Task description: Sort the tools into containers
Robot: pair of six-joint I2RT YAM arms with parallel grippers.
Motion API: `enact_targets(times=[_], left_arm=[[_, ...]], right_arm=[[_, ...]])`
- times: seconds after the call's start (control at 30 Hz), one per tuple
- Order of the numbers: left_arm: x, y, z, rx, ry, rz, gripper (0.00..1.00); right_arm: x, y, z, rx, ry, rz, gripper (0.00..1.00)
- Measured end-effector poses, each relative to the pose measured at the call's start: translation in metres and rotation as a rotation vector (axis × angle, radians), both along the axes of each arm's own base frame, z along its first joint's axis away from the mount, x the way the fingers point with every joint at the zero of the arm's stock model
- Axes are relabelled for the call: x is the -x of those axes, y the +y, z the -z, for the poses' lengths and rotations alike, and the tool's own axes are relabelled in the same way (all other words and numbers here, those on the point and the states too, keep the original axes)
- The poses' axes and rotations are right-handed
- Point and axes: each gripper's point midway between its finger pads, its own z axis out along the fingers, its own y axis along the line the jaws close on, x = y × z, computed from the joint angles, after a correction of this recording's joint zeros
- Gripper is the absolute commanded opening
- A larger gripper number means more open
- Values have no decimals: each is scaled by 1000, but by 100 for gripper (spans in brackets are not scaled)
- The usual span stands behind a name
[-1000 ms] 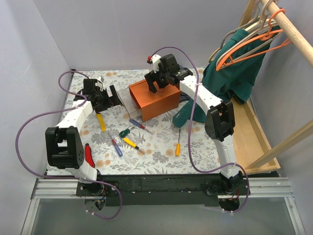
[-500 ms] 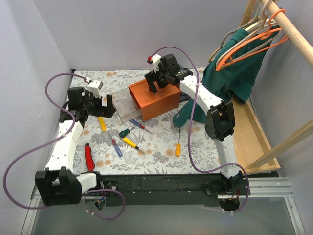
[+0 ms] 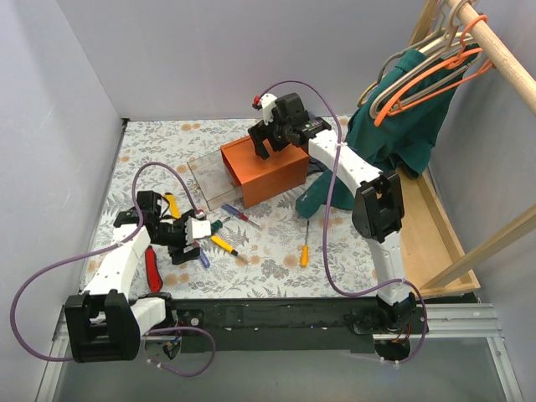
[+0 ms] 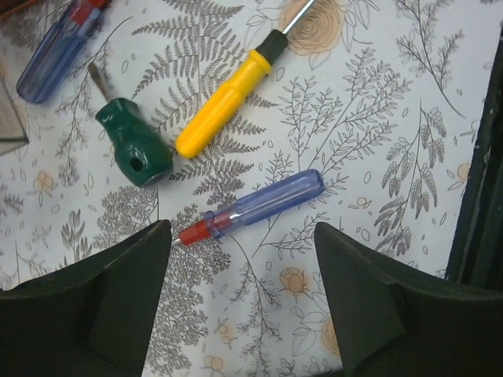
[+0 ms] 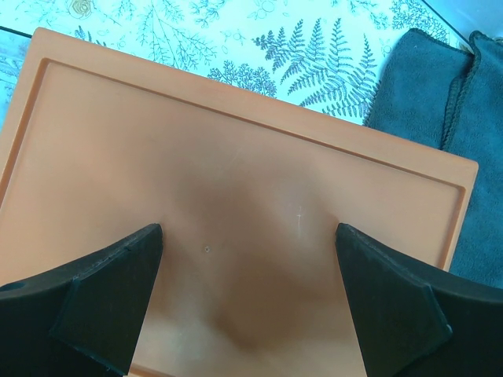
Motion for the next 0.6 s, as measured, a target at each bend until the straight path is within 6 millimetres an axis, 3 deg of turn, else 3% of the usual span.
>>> enact_targets(times=[0.4,0.6], left_arm=[[4,-3,34,-58,-112,374,70],[16,-1,56,-81,-116,521,65]], right_arm=[[0,-3,-2,11,-22,-6,99],[1,-4,-1,13,-22,-2,99]])
